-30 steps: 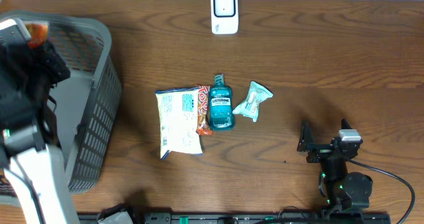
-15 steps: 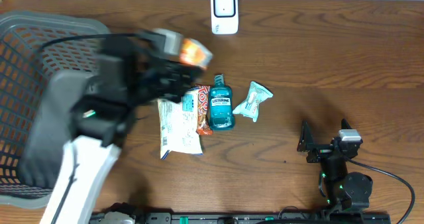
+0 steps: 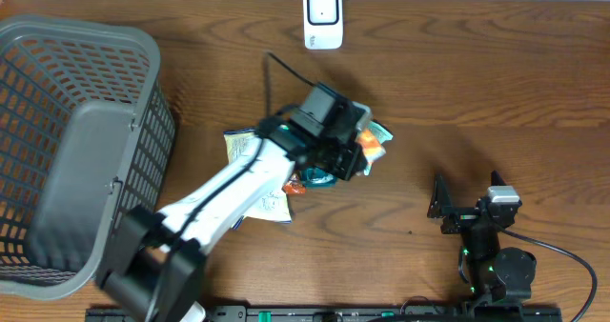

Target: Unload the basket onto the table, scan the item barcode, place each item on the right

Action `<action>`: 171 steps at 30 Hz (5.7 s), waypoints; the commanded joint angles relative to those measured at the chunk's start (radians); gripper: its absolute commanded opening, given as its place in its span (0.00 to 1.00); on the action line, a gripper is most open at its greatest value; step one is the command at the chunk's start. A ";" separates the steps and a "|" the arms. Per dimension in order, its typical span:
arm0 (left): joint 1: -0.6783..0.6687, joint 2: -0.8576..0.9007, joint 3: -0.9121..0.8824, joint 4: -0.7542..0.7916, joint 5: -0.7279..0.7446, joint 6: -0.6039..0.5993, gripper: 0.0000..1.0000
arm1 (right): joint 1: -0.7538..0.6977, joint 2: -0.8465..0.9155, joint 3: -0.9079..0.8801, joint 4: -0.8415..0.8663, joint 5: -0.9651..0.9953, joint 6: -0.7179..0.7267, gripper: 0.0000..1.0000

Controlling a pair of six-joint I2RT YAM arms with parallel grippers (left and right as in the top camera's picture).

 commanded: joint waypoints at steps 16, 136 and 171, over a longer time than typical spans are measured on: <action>-0.098 0.341 -0.002 0.287 0.034 -0.013 0.16 | 0.006 0.000 -0.001 -0.004 0.001 0.002 0.99; 0.564 -1.720 -0.224 0.197 -0.247 0.342 0.98 | 0.006 0.000 -0.001 -0.004 0.001 0.002 0.99; 0.597 -1.721 -0.801 0.119 -0.032 0.548 0.98 | 0.006 0.000 -0.001 -0.003 -0.011 0.081 0.99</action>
